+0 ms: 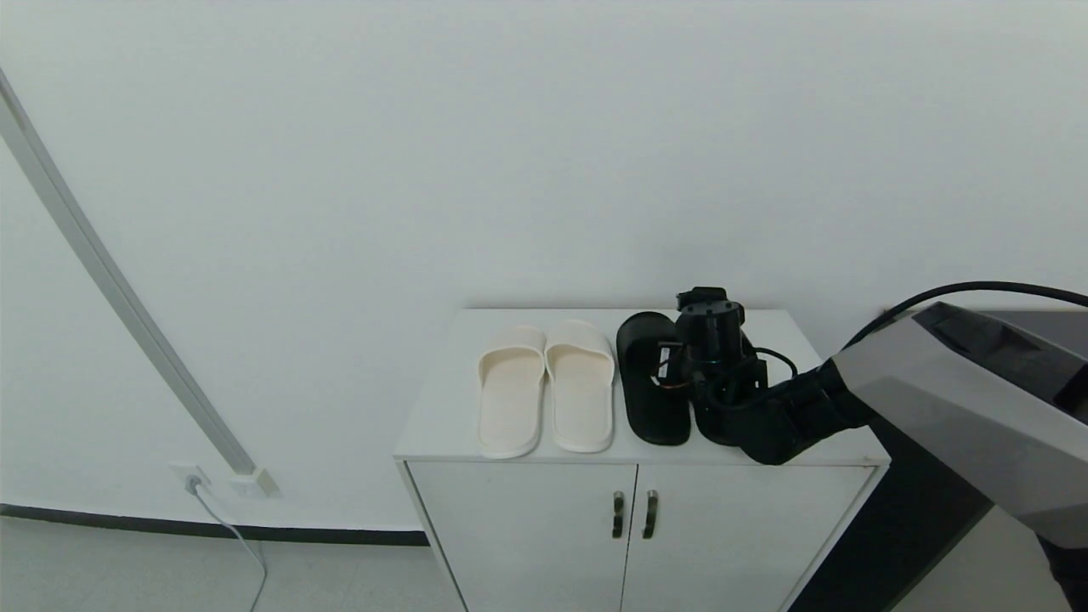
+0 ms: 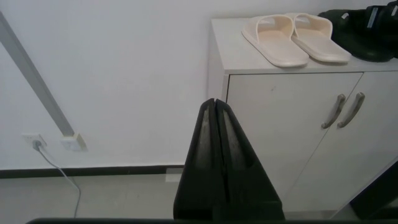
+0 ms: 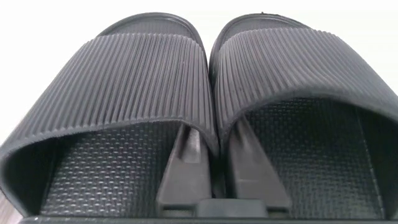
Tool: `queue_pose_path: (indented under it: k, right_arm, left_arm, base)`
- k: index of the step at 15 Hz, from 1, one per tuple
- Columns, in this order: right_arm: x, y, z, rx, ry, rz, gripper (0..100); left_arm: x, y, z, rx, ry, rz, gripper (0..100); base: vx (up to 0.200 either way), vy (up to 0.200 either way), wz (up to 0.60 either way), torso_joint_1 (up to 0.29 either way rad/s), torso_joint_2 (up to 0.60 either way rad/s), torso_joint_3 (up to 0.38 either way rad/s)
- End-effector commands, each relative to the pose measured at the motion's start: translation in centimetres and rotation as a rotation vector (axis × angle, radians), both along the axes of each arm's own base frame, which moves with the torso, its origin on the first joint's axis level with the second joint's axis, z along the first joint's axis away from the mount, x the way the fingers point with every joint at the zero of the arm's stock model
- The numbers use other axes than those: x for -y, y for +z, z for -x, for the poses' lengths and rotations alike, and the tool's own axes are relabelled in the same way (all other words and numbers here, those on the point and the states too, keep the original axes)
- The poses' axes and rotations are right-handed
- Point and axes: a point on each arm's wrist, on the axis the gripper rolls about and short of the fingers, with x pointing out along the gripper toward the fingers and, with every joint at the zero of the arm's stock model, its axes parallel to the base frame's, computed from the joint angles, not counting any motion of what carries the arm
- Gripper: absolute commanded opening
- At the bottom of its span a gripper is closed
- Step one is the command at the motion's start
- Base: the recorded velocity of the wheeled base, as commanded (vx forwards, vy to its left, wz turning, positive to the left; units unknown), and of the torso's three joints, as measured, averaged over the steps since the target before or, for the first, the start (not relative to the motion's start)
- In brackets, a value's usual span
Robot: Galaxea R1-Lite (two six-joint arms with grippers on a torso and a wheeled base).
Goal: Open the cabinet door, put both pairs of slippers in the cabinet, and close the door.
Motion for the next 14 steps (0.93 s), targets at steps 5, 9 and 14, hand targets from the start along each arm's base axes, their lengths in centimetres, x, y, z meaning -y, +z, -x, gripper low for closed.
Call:
queue_pose_path:
  k: [5, 9, 14]
  right_arm:
    - [0.9, 4.9, 5.1, 0.033, 0.051, -0.020, 0]
    - [3.2, 8.2, 16.0, 0.077, 0.325, -0.010, 0]
    - [7.2, 7.1, 25.4, 0.018, 0.529, 0.013, 0]
  left_arm:
    - [0.0, 0.0, 0.0, -0.002, -0.001, 0.000, 0]
    - [0.0, 0.0, 0.0, -0.002, -0.004, -0.003, 0]
    - [0.0, 0.0, 0.0, -0.002, -0.004, -0.008, 0]
  base:
    - [0.000, 0.000, 0.00, 0.000, 0.00, 0.000]
    - [0.000, 0.000, 0.00, 0.000, 0.00, 0.000]
    - [0.000, 0.000, 0.00, 0.000, 0.00, 0.000]
